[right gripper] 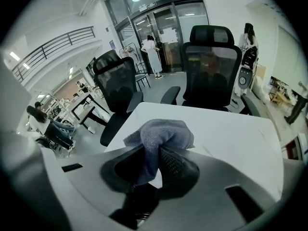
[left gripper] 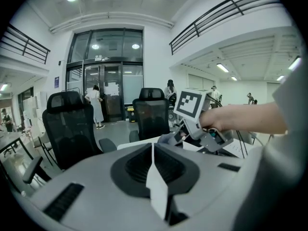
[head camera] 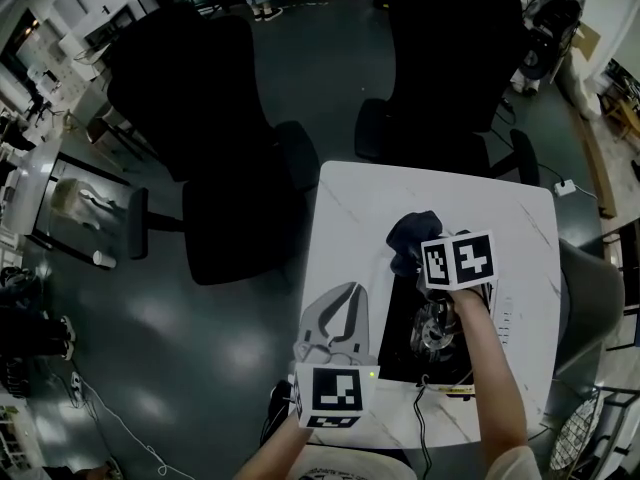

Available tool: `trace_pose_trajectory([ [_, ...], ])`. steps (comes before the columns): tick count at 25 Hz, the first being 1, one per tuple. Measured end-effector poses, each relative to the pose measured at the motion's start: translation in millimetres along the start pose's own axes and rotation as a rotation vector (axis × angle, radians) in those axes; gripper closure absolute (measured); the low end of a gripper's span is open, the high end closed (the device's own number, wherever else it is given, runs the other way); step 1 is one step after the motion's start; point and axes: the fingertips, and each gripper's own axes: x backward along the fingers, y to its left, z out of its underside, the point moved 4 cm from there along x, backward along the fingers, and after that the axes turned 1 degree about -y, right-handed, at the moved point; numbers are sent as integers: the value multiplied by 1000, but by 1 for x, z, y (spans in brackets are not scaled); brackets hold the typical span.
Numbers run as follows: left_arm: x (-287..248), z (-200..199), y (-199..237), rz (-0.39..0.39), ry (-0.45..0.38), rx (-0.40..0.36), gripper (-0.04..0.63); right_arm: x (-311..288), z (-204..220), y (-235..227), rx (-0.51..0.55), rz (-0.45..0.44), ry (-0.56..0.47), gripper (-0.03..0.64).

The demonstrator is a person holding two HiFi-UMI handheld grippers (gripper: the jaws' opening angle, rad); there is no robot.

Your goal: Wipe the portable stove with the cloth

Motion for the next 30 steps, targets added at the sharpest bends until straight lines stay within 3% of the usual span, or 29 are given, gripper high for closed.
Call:
trace_pose_trajectory([
  [30,-14,-14,-54,70,-13,-49,573,34,47,-82,-4,98,84,528],
])
